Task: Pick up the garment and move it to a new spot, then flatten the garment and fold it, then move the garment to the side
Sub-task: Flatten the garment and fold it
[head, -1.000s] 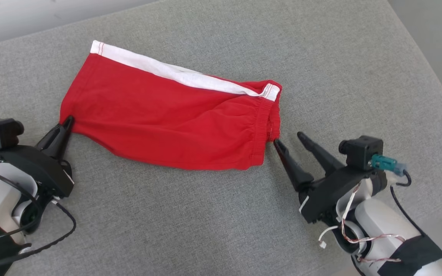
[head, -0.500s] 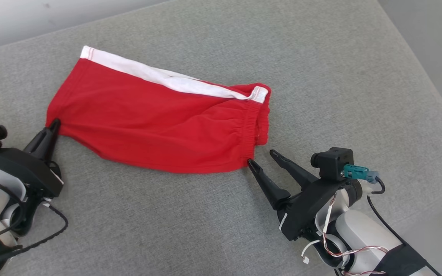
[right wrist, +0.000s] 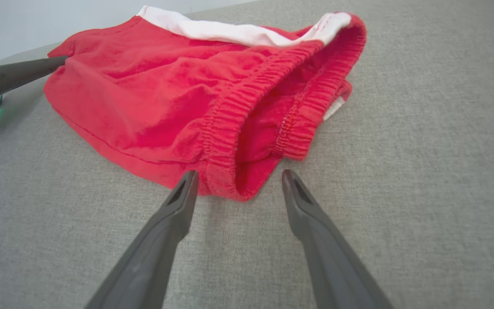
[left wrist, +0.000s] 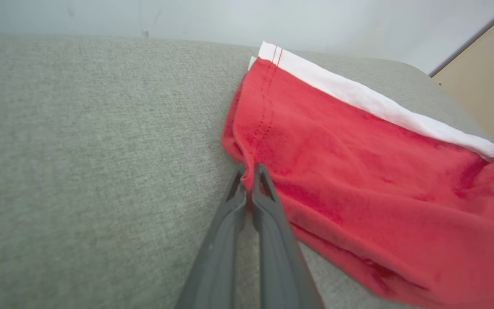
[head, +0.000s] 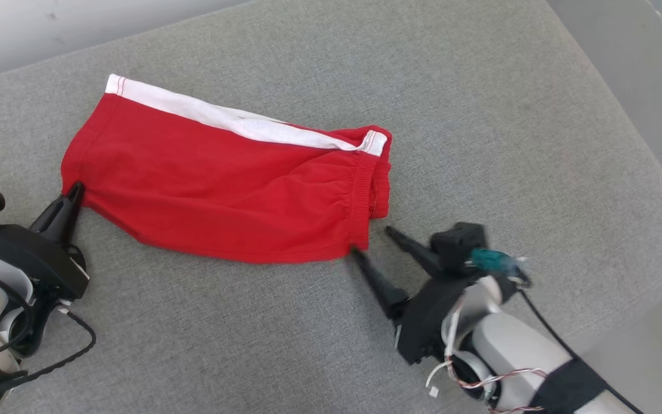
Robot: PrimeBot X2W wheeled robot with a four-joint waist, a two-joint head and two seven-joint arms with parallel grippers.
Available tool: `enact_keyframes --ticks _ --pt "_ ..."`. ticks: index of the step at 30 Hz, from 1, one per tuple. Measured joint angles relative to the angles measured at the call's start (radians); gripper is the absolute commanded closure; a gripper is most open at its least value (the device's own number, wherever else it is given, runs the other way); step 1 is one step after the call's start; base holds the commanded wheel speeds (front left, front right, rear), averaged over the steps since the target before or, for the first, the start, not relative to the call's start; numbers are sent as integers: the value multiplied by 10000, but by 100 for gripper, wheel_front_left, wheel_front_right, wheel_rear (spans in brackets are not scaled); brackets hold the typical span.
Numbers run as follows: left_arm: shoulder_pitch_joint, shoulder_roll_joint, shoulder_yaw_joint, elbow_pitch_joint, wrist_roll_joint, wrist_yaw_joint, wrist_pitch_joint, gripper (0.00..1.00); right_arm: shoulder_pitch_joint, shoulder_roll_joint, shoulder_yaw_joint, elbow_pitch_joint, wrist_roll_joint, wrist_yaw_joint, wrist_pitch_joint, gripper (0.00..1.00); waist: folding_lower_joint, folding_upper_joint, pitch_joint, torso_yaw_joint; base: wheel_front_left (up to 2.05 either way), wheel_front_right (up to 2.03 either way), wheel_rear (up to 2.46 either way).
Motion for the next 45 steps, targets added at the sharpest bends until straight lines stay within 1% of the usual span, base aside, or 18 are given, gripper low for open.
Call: enact_keyframes --ticks 2,6,7,8,9,17,22,27,30,34,40,44,45 --pt "-56 -19 -58 -36 -2 0 40 100 -121 88 146 207 -222 -38 -27 0 0 -1 14 34 0 0 0" --pt "-132 -31 -138 -98 -4 0 38 100 -188 257 50 550 -238 -182 -238 0 0 0 78 124 0 0 0" --pt "-147 -31 -151 -121 -4 0 38 100 -254 313 77 660 -249 -182 -240 51 0 0 94 141 0 0 0" --pt "-153 -31 -161 -140 -10 0 38 100 -324 360 107 765 -280 -182 -282 76 0 0 106 154 0 0 0" --pt "-158 -31 -169 -151 -19 0 36 100 -361 412 98 832 -291 -192 -349 100 1 0 115 165 0 0 0" --pt "-173 -17 -272 -201 -102 -2 25 100 -457 485 82 1290 -307 -188 -748 100 0 0 147 219 0 0 0" --pt "35 -33 -376 -178 -104 -4 -25 100 -455 399 -109 1588 -288 -75 -1053 100 1 0 -17 239 0 0 0" --pt "361 -221 -543 -186 -90 -4 -59 100 -386 61 -232 1858 -151 313 -1241 100 2 0 -274 333 0 0 0" --pt "523 -370 -554 -198 -90 -4 -100 100 -276 -54 -267 1973 -65 401 -1252 100 1 0 -391 405 0 0 0" --pt "860 -654 -569 -205 -104 -4 -140 100 -90 -247 -255 2211 15 721 -1294 100 1 -1 -649 608 0 0 0" --pt "1406 -993 -587 -207 -171 -4 -140 100 164 -462 -171 2477 96 1045 -1294 100 1 0 -1057 1014 0 0 0" --pt "1693 -1269 -596 -224 -176 -4 -140 100 367 -660 -142 2615 178 1149 -1289 100 0 -1 -1291 1374 0 0 0" --pt "1803 -1386 -593 -232 -176 -4 -140 100 404 -763 -140 2677 192 1189 -1277 100 1 0 -1400 1579 0 0 0"
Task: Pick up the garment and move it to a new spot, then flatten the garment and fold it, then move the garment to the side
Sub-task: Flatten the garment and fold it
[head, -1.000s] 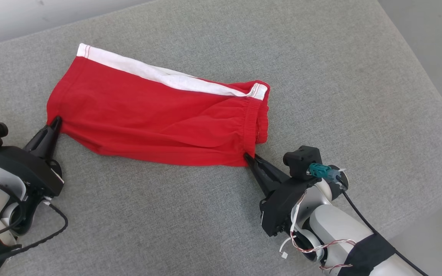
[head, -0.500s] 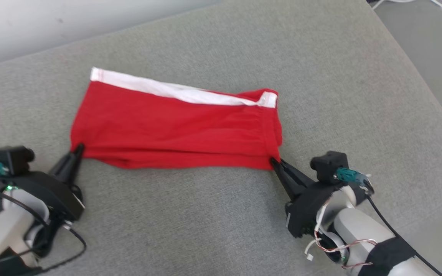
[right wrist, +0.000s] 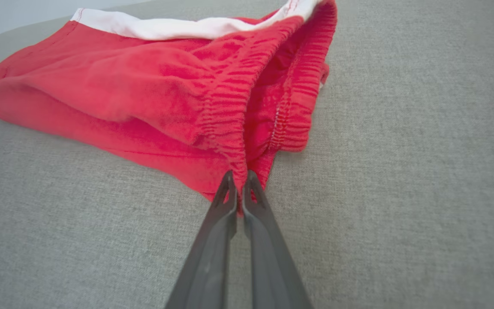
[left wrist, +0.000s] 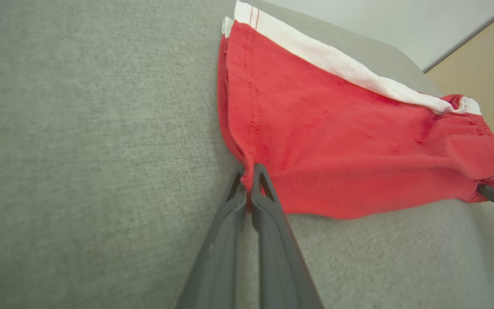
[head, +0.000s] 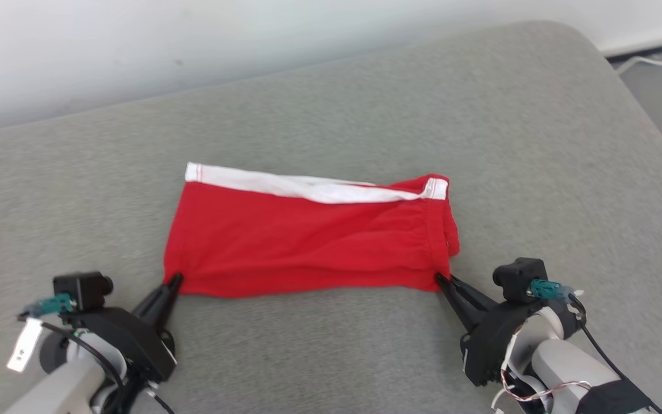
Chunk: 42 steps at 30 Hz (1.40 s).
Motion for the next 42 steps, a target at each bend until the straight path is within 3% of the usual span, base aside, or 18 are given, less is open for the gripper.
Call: enact_keyframes --ticks 12,21,37,38,39,40,41,42 --pt "733 -573 385 209 -13 0 2 100 162 -416 54 167 148 171 134 100 -1 0 -671 1311 0 0 0" --pt "1338 -656 681 284 4 0 2 100 254 -441 190 209 362 265 439 100 -1 0 -1154 2130 0 0 0" --pt "1664 -1152 1181 441 422 0 2 100 620 -669 267 203 708 309 940 100 -1 1 -1400 2227 0 0 0" --pt "1677 -1189 1177 466 493 0 2 100 666 -671 257 203 740 309 953 95 -1 1 -1427 2239 0 0 0" --pt "1682 -1235 1174 504 585 0 2 91 737 -673 251 203 782 309 984 59 -1 1 -1452 2256 0 0 0" --pt "1694 -1271 1183 539 642 0 2 61 793 -673 257 205 784 309 1012 0 -1 1 -1478 2274 0 0 0" --pt "1731 -1292 1220 556 644 2 2 35 828 -669 257 203 811 309 1028 0 -1 1 -1502 2291 0 0 0" --pt "1760 -1312 1235 596 654 2 2 0 844 -671 253 207 871 309 1030 0 -1 1 -1527 2304 0 0 0"
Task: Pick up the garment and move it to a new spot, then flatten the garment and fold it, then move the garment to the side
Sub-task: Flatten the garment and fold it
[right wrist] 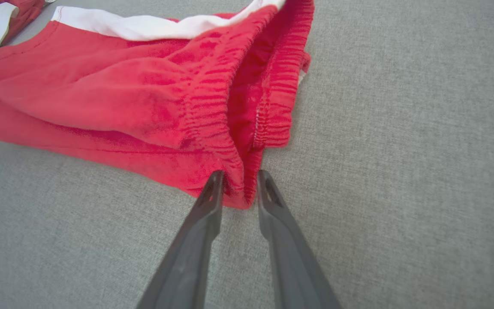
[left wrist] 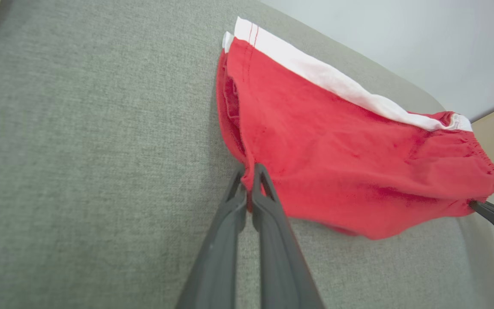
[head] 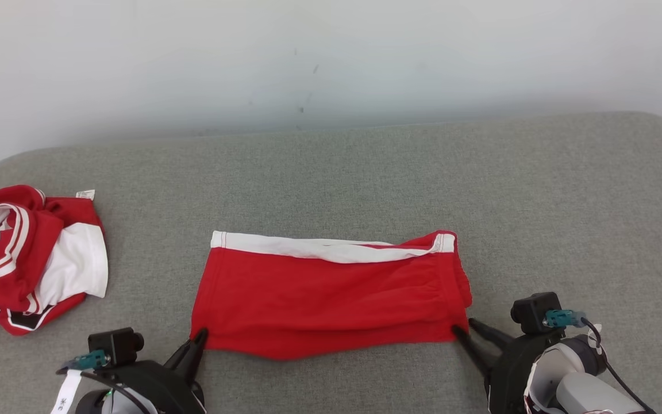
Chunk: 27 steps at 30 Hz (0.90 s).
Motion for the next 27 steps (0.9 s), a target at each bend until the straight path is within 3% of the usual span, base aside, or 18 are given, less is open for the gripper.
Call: enact_keyframes --ticks 16,21,27 --pt "1226 130 941 -322 568 454 0 0 1169 -523 -502 -1060 1032 82 -326 0 0 0 -665 114 0 0 0" --pt "1617 384 1618 -819 846 880 0 0 1353 -708 -905 -1626 1053 67 -869 0 -1 -1 -904 87 0 0 0" --pt "1810 631 1889 -1576 1885 1622 0 0 1546 -708 -1175 -2121 953 -382 -1519 0 1 -1 -1044 -37 0 0 0"
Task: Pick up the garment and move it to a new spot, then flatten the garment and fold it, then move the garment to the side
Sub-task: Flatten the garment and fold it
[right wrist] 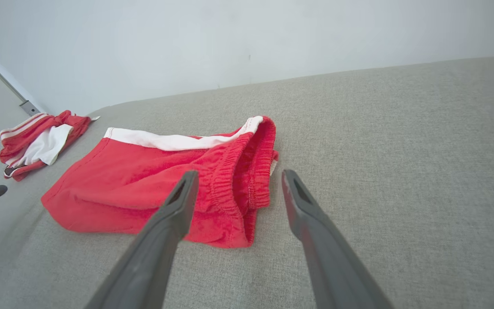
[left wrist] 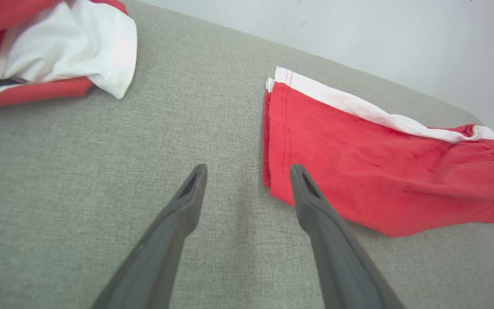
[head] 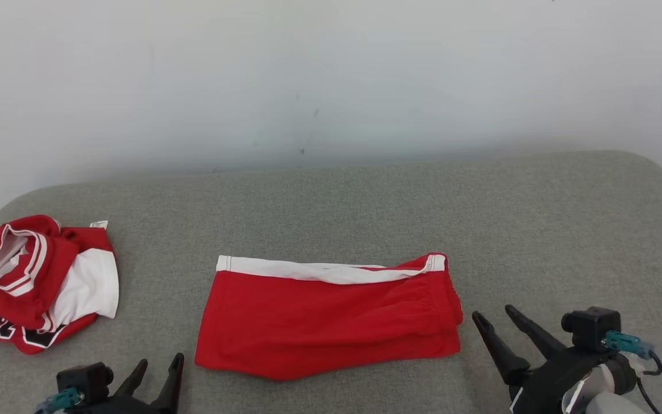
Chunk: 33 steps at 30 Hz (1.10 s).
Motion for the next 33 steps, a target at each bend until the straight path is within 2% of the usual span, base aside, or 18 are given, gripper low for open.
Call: enact_keyframes --ticks 1,6,15,24,33 --pt "0 0 0 0 0 0 0 0 0 0 0 0 0 0 0 0 0 0 0 0 0 0 0" --pt "401 198 514 -658 401 523 0 0 8 -29 -288 -347 -259 -520 -449 0 0 0 -18 -154 0 0 0" --pt "960 374 1325 -2102 1544 857 0 0 647 -366 -938 -909 -477 -1396 -700 0 1 0 30 -214 0 0 0" --pt "2062 648 2483 -3022 2228 941 0 0 849 -504 -1252 -1584 -815 -1647 -790 0 0 -1 54 -188 0 0 0" --pt "2473 362 3649 -3939 3555 941 0 0 1076 -639 -1503 -1962 -1239 -1829 -800 0 1 0 88 -229 0 0 0"
